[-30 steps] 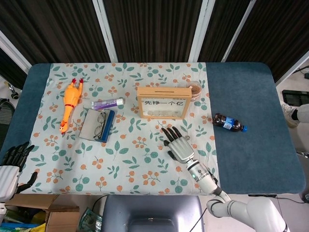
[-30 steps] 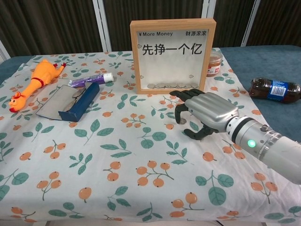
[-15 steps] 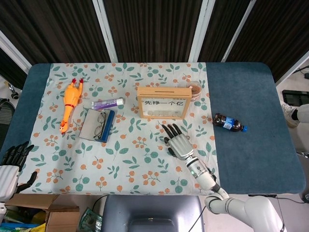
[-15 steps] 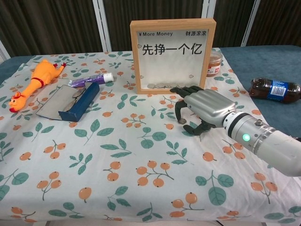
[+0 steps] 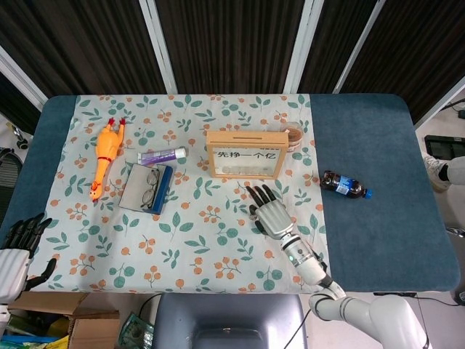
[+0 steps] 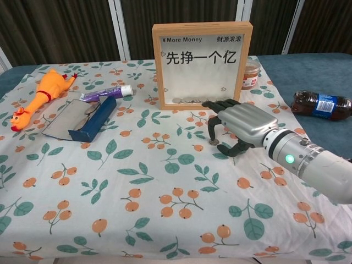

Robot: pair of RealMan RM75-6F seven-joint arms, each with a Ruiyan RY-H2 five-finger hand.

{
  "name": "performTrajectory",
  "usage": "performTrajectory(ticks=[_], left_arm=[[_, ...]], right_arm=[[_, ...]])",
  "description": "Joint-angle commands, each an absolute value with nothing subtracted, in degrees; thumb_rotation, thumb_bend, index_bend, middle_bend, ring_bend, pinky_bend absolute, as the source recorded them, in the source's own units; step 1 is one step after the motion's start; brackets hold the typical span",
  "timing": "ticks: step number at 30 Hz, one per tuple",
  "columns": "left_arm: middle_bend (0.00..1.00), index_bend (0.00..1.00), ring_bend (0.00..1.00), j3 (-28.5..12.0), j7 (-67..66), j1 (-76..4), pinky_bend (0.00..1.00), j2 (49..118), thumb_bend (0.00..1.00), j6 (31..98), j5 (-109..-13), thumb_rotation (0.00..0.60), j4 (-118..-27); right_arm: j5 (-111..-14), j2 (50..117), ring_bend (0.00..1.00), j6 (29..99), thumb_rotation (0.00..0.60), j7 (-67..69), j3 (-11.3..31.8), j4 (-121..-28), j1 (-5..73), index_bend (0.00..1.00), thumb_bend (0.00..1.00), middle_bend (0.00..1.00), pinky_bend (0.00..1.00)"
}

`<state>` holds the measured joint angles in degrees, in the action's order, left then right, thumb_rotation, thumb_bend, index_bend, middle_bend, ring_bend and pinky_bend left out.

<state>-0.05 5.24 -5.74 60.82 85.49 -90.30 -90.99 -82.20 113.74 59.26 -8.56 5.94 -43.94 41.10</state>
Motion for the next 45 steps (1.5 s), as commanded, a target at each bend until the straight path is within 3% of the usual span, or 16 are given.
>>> performTrajectory(ticks=[1,45], left_arm=[[0.00,0.00,0.00,-0.05,5.18,-5.75,0.00,60.83,0.40,85.42,-90.26,0.600,-91.01],[0.00,0.00,0.00,-0.16,5.14,-5.89,0.00,60.78,0.40,84.97,-89.90,0.600,-91.12]], right_arm=[[-82.22,113.69,0.00,59.17,0.600,-8.64,6.00,-43.86,41.03,0.58,0.55,0.11,0.00],[-81.96,114.73,0.00,56.16,0.600,-9.45,7.81,-42.33,43.34,0.64,0.55,0.13,0.00]])
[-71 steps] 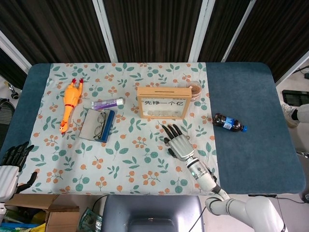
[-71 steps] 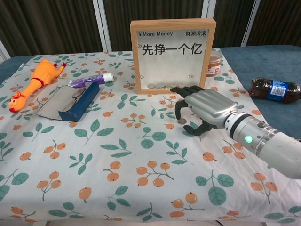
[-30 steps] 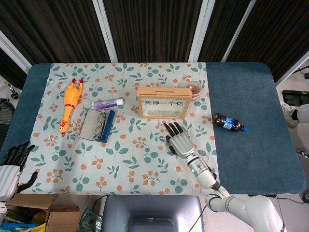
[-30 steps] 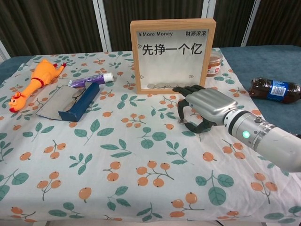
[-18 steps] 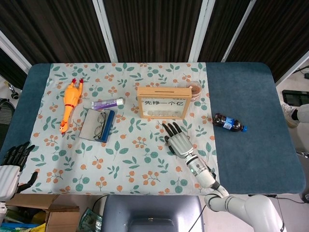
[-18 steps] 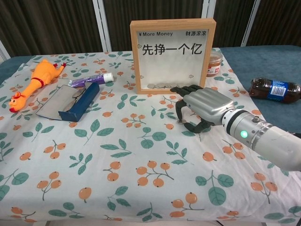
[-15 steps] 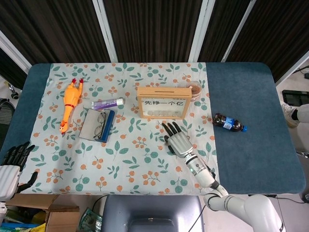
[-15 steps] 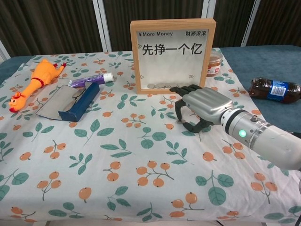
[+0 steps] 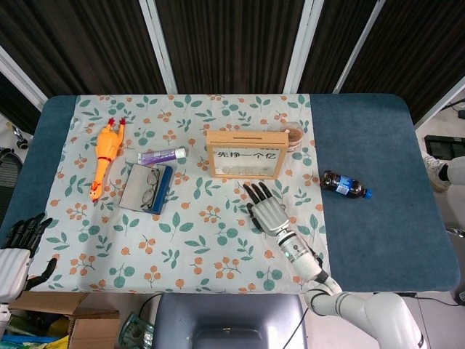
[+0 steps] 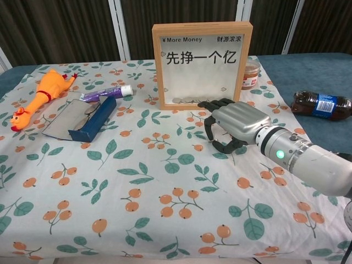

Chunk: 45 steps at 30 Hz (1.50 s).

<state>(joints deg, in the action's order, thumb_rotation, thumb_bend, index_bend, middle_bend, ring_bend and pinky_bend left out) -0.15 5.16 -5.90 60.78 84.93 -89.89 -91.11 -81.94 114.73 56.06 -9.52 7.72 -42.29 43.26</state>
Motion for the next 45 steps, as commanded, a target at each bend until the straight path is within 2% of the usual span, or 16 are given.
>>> performTrajectory(ticks=[1,14,22,26,30,33,39,45], left_arm=[[0.00,0.00,0.00,-0.14,5.14,-5.85,0.00,60.79,0.40,85.03,-89.94,0.600,-91.12],[0.00,0.00,0.00,-0.07,5.48,-5.87,0.00,60.79,0.40,85.13,-90.20,0.600,-90.97],[0.00,0.00,0.00,-0.02,5.50,-5.96,0.00,60.88,0.40,85.11,-90.44,0.600,-90.79],[0.00,0.00,0.00,-0.03,5.63,-6.04,0.00,60.94,0.40,85.07,-90.53,0.600,-90.65],[0.00,0.00,0.00,0.00,5.65,-6.05,0.00,60.96,0.40,85.10,-90.61,0.600,-90.63],[0.00,0.00,0.00,-0.02,5.42,-6.14,0.00,61.05,0.40,85.00,-90.62,0.600,-90.65],[0.00,0.00,0.00,0.00,4.73,-6.26,0.00,61.28,0.40,84.74,-90.53,0.600,-90.83],[0.00,0.00,0.00,-0.01,4.33,-6.33,0.00,61.35,0.40,84.52,-90.32,0.600,-90.92]], right_arm=[[-81.99,114.70,0.00,56.31,0.600,-9.25,7.91,-42.48,43.38,0.65,0.55,0.13,0.00],[-82.34,115.02,0.00,57.24,0.600,-8.54,8.40,-42.64,44.03,0.69,0.55,0.17,0.00],[-82.78,114.87,0.00,58.40,0.600,-7.86,8.59,-43.16,44.19,0.75,0.64,0.20,0.00],[-83.99,113.08,0.00,61.01,0.600,-7.82,8.63,-46.25,44.01,0.75,0.66,0.20,0.00],[-85.63,108.82,0.00,65.02,0.600,-8.38,9.57,-54.10,43.89,0.75,0.66,0.20,0.00],[-85.73,104.32,0.00,66.58,0.600,-9.45,11.59,-62.74,44.15,0.75,0.66,0.20,0.00],[-82.90,94.27,0.00,67.28,0.600,-18.17,19.15,-81.48,45.86,0.75,0.66,0.20,0.00],[-74.53,89.35,0.00,66.13,0.600,-28.37,28.16,-88.04,49.03,0.75,0.66,0.21,0.00]])
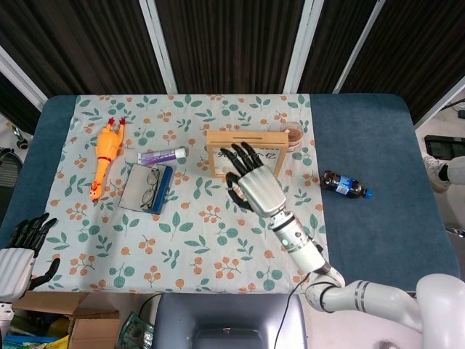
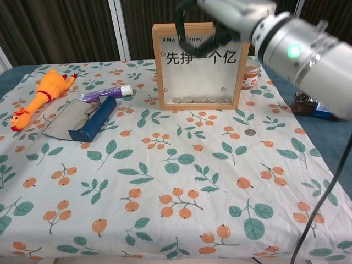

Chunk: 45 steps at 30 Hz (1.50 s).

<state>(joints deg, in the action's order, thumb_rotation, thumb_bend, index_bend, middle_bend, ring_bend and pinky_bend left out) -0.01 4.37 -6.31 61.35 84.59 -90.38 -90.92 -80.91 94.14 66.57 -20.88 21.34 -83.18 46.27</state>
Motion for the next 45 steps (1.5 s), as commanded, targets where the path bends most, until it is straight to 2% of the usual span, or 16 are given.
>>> performTrajectory(ticks=[1,9,16,27,45], left_arm=[[0.00,0.00,0.00,-0.01,4.30,-6.34,0.00,61.36,0.40,84.47,-90.28,0.600,-90.92],[0.00,0.00,0.00,-0.17,4.02,-6.58,0.00,61.48,0.40,83.96,-89.79,0.600,-90.87],[0.00,0.00,0.00,-0.19,3.91,-6.73,0.00,61.48,0.40,83.52,-89.45,0.600,-90.90],[0.00,0.00,0.00,-0.16,3.61,-7.05,0.00,61.54,0.40,82.81,-89.16,0.600,-90.90],[0.00,0.00,0.00,-0.11,3.96,-7.05,0.00,61.40,0.40,82.83,-89.13,0.600,-90.92]], right_arm=[[-72.91,88.90,0.00,65.67,0.600,-29.83,29.27,-88.24,49.70,0.75,0.66,0.21,0.00],[-57.04,86.64,0.00,61.66,0.600,-40.96,35.14,-86.03,55.95,0.76,0.66,0.21,0.00],[-44.65,86.57,0.00,60.01,0.600,-44.53,36.02,-82.86,59.75,0.76,0.66,0.21,0.00],[-35.38,87.95,0.00,57.73,0.600,-48.80,30.90,-77.28,64.61,0.76,0.66,0.21,0.00],[-30.01,89.07,0.00,57.58,0.600,-49.93,25.77,-73.71,67.37,0.76,0.66,0.21,0.00]])
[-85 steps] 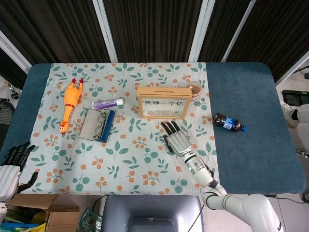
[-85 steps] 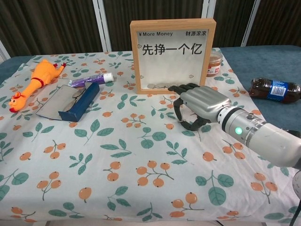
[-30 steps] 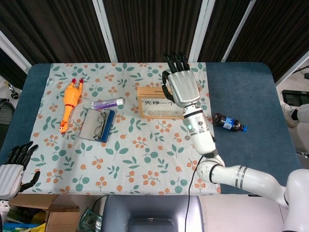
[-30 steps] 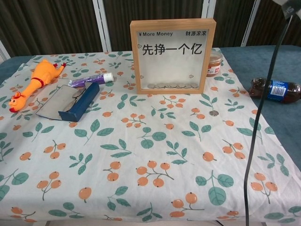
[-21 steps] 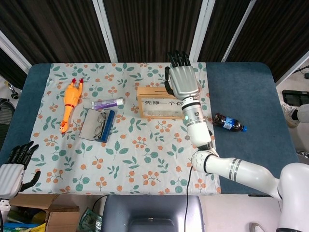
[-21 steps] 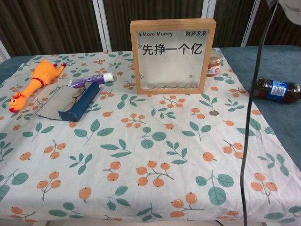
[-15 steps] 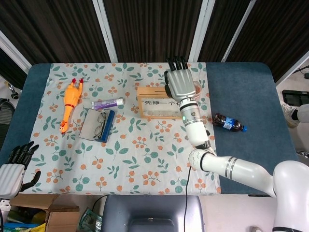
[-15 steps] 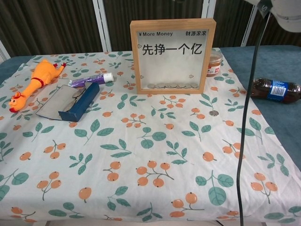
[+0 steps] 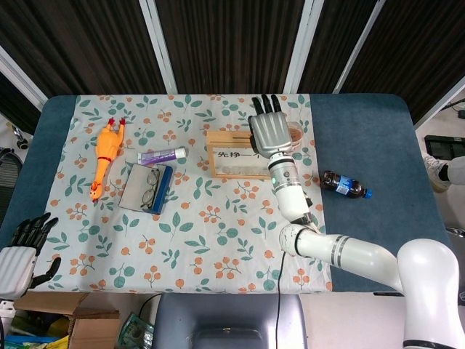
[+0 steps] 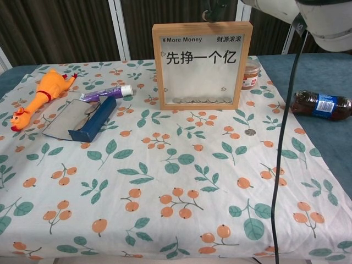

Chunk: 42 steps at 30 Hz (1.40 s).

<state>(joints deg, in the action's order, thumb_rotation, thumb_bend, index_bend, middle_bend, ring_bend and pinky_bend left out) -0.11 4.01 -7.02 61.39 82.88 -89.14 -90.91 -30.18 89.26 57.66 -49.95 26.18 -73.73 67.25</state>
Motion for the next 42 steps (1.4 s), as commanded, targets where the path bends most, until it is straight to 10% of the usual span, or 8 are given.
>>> performTrajectory(ticks=[1,30,37,42], left_arm=[[0.00,0.00,0.00,-0.10,3.91,-7.06,0.00,61.41,0.40,82.80,-89.13,0.600,-90.94],[0.00,0.00,0.00,-0.11,4.22,-7.08,0.00,61.31,0.41,82.93,-89.11,0.600,-90.91],[0.00,0.00,0.00,-0.10,4.23,-6.97,0.00,61.33,0.41,83.36,-89.42,0.600,-90.93],[0.00,0.00,0.00,0.02,4.25,-6.87,0.00,61.29,0.41,83.55,-89.64,0.600,-91.03]], right_arm=[[-29.83,89.03,0.00,57.57,0.600,-49.93,25.60,-73.67,67.42,0.76,0.66,0.21,0.00],[-30.89,86.95,0.00,58.26,0.600,-44.87,23.54,-75.25,67.41,0.61,0.66,0.21,0.00],[-44.39,82.37,0.00,64.09,0.600,-36.16,22.25,-88.92,62.40,0.59,0.52,0.19,0.00],[-65.09,78.39,0.00,74.33,0.600,-30.59,11.28,-101.18,52.17,0.54,0.50,0.18,0.00]])
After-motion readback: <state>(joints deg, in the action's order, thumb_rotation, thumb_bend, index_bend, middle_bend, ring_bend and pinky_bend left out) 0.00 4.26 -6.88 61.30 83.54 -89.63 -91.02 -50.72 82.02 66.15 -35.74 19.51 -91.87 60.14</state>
